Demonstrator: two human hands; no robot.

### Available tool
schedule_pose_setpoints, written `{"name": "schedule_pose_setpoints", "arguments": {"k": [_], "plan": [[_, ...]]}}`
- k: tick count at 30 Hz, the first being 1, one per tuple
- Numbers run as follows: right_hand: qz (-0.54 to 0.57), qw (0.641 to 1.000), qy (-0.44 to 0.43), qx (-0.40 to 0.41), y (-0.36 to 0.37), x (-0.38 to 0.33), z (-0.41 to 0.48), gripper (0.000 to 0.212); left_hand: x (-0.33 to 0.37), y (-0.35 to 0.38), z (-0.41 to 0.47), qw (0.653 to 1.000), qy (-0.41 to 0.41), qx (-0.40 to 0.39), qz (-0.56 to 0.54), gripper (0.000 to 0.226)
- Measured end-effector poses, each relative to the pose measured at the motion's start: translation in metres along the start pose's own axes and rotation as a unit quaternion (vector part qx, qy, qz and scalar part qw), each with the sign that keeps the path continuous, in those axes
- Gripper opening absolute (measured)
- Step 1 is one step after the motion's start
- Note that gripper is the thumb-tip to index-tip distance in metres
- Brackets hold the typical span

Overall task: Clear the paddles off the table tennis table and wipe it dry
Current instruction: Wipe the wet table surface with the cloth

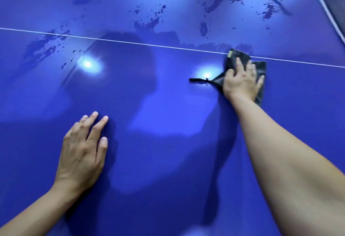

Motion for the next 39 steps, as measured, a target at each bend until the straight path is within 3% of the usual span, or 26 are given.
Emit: {"name": "schedule_pose_setpoints", "arguments": {"k": [5, 10, 17, 22, 26, 33, 39], "plan": [[-0.007, 1.0, 0.028, 0.003, -0.008, 0.017, 0.005, 0.059, 0.0, -0.007, 0.001, 0.999, 0.01, -0.009, -0.035, 0.055], [-0.014, 0.999, 0.031, 0.006, 0.001, -0.012, -0.006, 0.058, -0.043, -0.025, -0.002, 1.0, 0.024, 0.01, -0.016, 0.054], [-0.029, 0.994, -0.102, -0.022, 0.063, -0.2, -0.076, 0.057, -0.091, -0.035, -0.041, 0.998, 0.069, 0.007, -0.009, 0.055], [-0.012, 0.966, -0.25, -0.062, 0.114, -0.348, -0.174, 0.058, -0.095, -0.035, -0.045, 0.996, 0.083, 0.002, -0.015, 0.057], [0.0, 0.935, -0.342, -0.091, 0.132, -0.397, -0.242, 0.057, -0.099, -0.033, -0.046, 0.996, 0.09, -0.011, -0.018, 0.057], [0.023, 0.938, -0.333, -0.093, 0.109, -0.347, -0.242, 0.056, -0.098, -0.035, -0.046, 0.996, 0.087, -0.007, -0.008, 0.058], [-0.008, 0.982, -0.182, -0.047, 0.056, -0.171, -0.194, 0.058, -0.098, -0.032, -0.045, 0.997, 0.078, -0.008, -0.007, 0.057]]}}
Point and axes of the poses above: each hand's wrist, its own z-axis towards the middle knuckle, its own y-axis out of the palm, x = y × z, the point moved 7 cm from there along z, towards the middle knuckle, and after that the axes turned 1 degree about -x, right-handed, at the moved point
